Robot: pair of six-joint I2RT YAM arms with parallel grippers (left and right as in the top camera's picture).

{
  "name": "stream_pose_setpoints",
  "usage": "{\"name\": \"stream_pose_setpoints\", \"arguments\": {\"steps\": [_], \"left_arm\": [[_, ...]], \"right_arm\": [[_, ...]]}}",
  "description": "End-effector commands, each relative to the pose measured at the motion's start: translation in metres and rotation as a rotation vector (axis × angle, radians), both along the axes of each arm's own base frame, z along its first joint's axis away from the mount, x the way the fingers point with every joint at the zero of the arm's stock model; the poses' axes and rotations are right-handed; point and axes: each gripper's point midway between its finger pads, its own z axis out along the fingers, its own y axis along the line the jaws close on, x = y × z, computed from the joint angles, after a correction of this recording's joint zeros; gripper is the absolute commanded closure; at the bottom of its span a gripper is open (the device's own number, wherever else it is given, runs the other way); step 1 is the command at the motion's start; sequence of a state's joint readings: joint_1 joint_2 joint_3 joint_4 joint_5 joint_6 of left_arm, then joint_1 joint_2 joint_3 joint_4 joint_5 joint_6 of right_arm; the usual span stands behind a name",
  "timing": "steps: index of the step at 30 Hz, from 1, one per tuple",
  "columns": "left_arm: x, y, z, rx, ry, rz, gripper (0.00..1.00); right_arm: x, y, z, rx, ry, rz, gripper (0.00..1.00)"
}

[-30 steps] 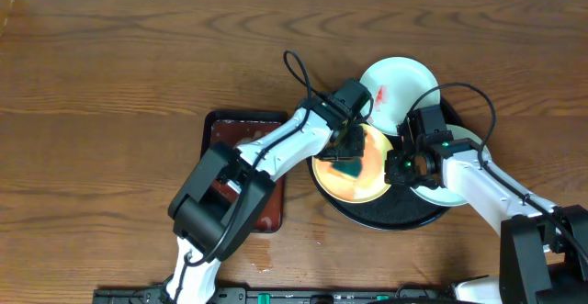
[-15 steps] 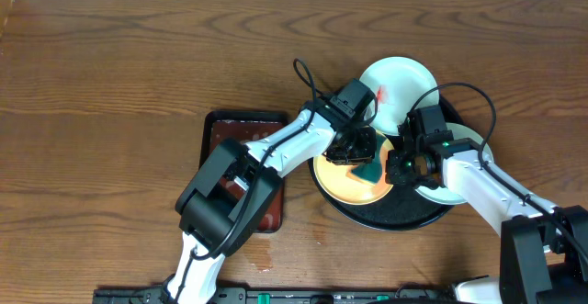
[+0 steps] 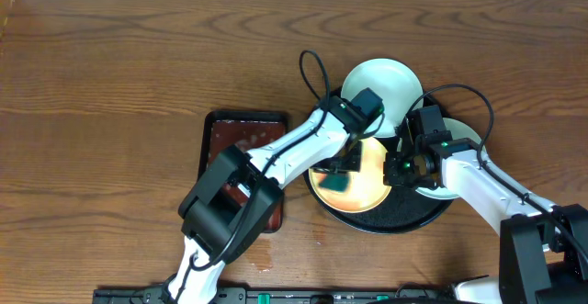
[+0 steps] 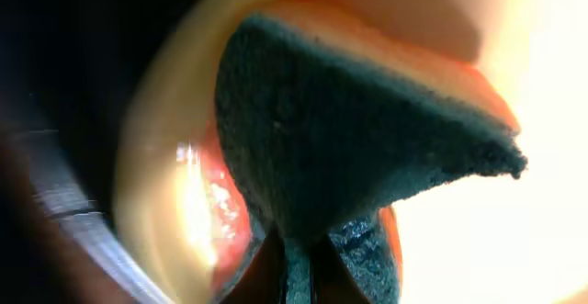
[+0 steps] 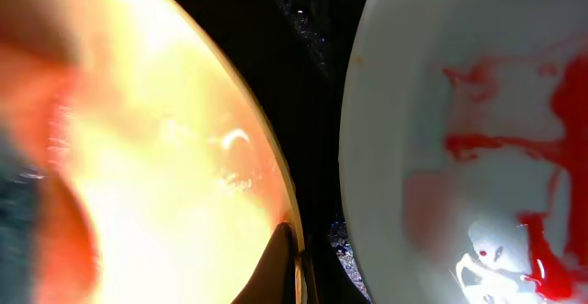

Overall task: Clean dirty plates on tray and stack at the side
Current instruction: 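Scrub the yellow plate with the sponge while right gripper holds it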

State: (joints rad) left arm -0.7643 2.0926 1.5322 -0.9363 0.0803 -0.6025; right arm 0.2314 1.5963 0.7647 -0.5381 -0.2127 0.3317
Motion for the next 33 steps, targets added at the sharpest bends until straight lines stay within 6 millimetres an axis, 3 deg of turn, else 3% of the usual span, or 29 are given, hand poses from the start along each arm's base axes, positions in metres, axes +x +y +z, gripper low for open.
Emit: {"name": "stream_pose_setpoints", "arguments": {"steps": [1, 5, 7, 11, 15, 19, 24, 27, 33], "left_arm": [[0.027, 0.073, -0.013, 0.305, -0.09, 0.045, 0.92], [0.027, 0.082, -0.012, 0.312, -0.068, 0.071, 0.92], [0.028, 0.075, -0.015, 0.274, -0.062, 0.09, 0.92], [0.019, 0.017, -0.023, -0.004, 0.016, 0.069, 0.92], [0.002, -0.047, -0.015, -0.293, 0.115, 0.019, 0.92], [-0.015, -0.078, -0.008, -0.389, 0.151, -0.022, 0.89], [-0.038, -0.094, -0.005, -0.413, 0.199, -0.056, 0.84], [-0.044, -0.093, -0.006, -0.4, 0.207, -0.08, 0.85], [-0.019, -0.052, -0.016, -0.243, 0.133, -0.017, 0.93]], "right_arm": [[-0.024, -0.017, -0.024, -0.098, 0.082, 0.017, 0.99], [-0.024, -0.017, -0.024, -0.098, 0.083, 0.016, 0.99], [-0.023, -0.017, -0.024, -0.098, 0.082, 0.016, 0.99], [-0.023, -0.017, -0.023, -0.097, 0.079, 0.016, 0.99], [-0.023, -0.016, -0.023, -0.095, 0.082, 0.005, 0.99], [-0.023, -0.017, -0.023, -0.096, 0.082, 0.005, 0.99], [-0.023, -0.016, -0.023, -0.095, 0.081, 0.005, 0.99], [-0.023, -0.016, -0.023, -0.096, 0.081, 0.005, 0.99], [-0.023, -0.017, -0.023, -0.096, 0.083, 0.005, 0.99]]}}
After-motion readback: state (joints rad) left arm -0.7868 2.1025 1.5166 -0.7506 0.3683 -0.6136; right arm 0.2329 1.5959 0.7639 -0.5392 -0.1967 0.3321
